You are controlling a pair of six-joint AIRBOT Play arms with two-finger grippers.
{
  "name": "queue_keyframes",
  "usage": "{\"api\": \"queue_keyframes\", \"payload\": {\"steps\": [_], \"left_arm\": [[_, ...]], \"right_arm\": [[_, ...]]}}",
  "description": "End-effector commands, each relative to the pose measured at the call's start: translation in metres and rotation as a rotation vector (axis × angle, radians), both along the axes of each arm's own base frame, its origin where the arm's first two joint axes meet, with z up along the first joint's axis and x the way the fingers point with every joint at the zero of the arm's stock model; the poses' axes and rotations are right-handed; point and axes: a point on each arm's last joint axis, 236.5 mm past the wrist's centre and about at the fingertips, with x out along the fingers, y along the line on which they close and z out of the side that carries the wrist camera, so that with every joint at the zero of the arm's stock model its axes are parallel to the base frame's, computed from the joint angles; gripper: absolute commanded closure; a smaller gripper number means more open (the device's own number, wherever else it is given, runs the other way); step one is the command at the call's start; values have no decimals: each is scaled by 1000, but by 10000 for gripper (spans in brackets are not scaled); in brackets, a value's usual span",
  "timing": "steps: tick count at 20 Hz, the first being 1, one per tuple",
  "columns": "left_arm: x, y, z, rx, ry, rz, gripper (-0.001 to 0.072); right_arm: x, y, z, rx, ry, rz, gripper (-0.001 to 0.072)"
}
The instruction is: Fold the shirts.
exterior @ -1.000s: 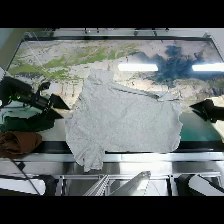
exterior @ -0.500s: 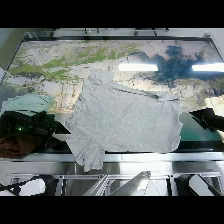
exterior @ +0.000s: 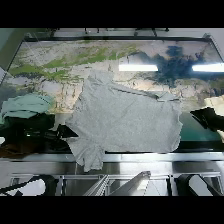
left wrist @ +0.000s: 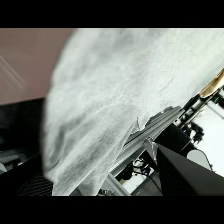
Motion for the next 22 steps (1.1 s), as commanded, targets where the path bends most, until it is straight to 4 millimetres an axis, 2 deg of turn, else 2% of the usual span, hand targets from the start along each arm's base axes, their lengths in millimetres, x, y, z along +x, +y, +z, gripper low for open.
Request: {"api": "queue_keyframes", "payload": {"steps": [1,2,5,7,9,14,16,17,18,22], "left_arm": [[18,-15,-16,82,-120,-55,269],[18,-19,-14,82,-156,-111,679],[22,-23,-10,84,-192,-165,695],[24,-23,-8,82,-196,-164,695],[22,-23,-7,75,-191,-169,695],[22,-24,-7,74,-191,-169,694],[21,-24,-5,67,-187,-174,694],[20,-25,-5,63,-184,-176,694],[19,-25,-4,60,-182,-178,694],[18,-26,-3,54,-178,-182,694]], "right_arm": [[-2,3,0,22,12,-2,361],[-4,3,-2,26,27,-6,361],[-30,-12,-26,14,193,-69,359],[-66,-29,-53,-41,373,-109,360],[-94,-35,-73,-60,503,-128,361],[-109,6,-110,95,563,-18,362],[-104,23,-112,172,531,39,364],[-101,30,-112,205,513,65,407],[-100,35,-112,230,506,85,480],[-104,50,-121,297,541,129,465]]}}
